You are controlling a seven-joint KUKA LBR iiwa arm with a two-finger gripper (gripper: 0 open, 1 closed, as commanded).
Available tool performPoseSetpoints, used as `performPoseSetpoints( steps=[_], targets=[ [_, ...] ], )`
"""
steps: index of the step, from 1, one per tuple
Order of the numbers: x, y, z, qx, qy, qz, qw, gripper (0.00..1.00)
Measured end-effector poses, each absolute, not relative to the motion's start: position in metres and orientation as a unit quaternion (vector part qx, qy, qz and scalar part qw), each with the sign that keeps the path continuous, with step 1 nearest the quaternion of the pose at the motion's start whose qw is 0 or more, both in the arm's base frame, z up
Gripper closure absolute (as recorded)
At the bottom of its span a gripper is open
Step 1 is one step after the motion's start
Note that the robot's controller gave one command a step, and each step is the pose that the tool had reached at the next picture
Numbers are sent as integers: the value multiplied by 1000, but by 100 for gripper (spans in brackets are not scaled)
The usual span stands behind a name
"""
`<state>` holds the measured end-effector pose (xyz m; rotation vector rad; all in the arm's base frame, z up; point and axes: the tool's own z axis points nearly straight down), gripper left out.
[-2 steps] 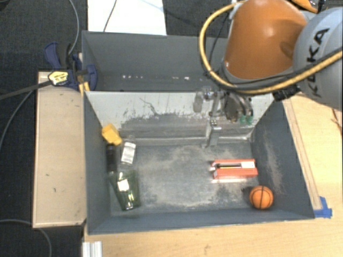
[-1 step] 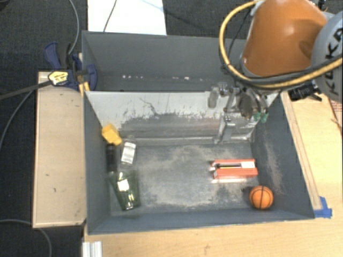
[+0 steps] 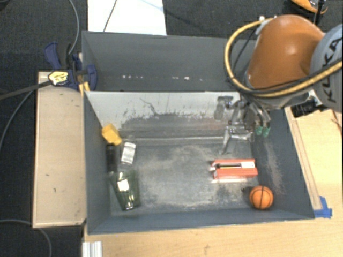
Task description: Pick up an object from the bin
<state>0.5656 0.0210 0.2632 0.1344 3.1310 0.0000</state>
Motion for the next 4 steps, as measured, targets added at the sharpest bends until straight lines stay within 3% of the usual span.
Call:
performPoseSetpoints(
  steps=[1, 2, 3, 4],
  targets=[
    [543, 15, 210, 10, 1000, 1, 11, 0],
    [535, -24, 189, -54, 999, 1, 6, 0],
    [539, -49, 162, -35, 999, 0, 11, 0],
    [536, -65, 98, -56, 998, 1, 6, 100]
  ],
)
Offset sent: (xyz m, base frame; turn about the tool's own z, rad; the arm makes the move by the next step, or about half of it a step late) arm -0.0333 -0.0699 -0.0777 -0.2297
